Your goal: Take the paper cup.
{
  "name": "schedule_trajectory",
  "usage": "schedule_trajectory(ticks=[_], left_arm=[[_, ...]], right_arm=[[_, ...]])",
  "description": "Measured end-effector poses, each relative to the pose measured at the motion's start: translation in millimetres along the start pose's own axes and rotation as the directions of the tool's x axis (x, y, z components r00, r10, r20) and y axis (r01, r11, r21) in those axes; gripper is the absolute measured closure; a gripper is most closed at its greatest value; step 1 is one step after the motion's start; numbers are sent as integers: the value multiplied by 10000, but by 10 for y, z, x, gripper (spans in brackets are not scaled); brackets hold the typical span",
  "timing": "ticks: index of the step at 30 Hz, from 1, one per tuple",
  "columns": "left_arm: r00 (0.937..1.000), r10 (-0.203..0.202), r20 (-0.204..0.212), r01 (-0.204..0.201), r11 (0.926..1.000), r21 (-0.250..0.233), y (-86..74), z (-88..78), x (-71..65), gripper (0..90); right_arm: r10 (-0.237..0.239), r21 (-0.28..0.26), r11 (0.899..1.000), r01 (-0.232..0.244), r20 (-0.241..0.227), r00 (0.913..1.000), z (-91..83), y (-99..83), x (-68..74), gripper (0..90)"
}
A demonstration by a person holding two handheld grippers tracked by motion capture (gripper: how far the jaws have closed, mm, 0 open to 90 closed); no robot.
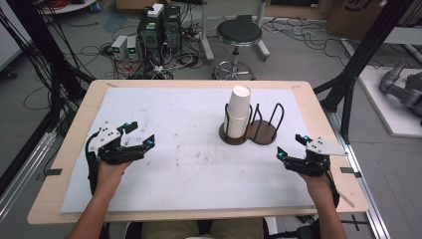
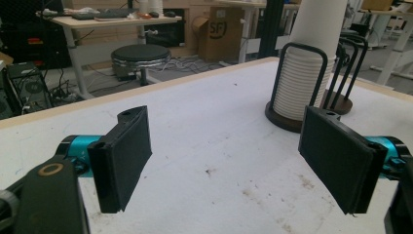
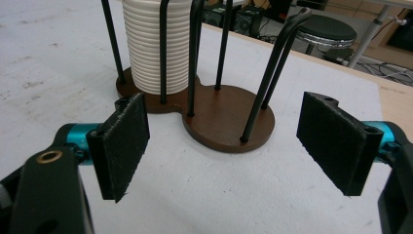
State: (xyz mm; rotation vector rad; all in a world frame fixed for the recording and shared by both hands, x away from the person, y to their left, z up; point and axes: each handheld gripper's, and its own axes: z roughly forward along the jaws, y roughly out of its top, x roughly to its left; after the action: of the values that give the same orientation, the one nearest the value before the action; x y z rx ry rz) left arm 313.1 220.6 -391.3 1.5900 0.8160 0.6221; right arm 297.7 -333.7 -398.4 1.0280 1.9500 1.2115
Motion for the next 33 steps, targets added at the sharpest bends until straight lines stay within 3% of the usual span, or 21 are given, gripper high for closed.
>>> schedule_trajectory(ticks=[18, 19, 23, 27, 29, 31, 32, 33], left_arm=[[10000, 31, 81, -33, 9998, 177, -46, 69, -21, 194], [9999, 51, 87, -53, 9998, 193, -44, 71, -23, 194], [9996, 178, 208, -182, 9996, 215, -31, 91, -51, 194], [9994, 243, 261, -248, 9995, 190, -13, 97, -68, 194], [9990, 275, 357, -281, 9995, 151, 14, 112, -78, 194], [9984, 305, 484, -312, 9994, 138, 47, 137, -88, 194], [9981, 334, 509, -341, 9993, 131, 63, 148, -93, 194], [9974, 443, 568, -451, 9989, 137, 94, 174, -97, 194]], right_arm=[[152, -107, 9998, -155, -281, 9995, 29, 2, 22, 211], [31, -200, 9998, -43, -572, 9984, 52, 27, 45, 288], [40, -575, 9983, -86, -806, 9967, 116, 132, 108, 294], [93, -1081, 9939, -218, -1148, 9934, 184, 265, 169, 387], [-322, -1240, 9922, 144, -1425, 9893, 256, 390, 237, 555], [-442, -1245, 9919, 256, -1490, 9878, 279, 417, 255, 607], [-637, -1338, 9901, 430, -1544, 9860, 351, 481, 295, 712], [-637, -1338, 9901, 430, -1544, 9860, 351, 481, 295, 712]])
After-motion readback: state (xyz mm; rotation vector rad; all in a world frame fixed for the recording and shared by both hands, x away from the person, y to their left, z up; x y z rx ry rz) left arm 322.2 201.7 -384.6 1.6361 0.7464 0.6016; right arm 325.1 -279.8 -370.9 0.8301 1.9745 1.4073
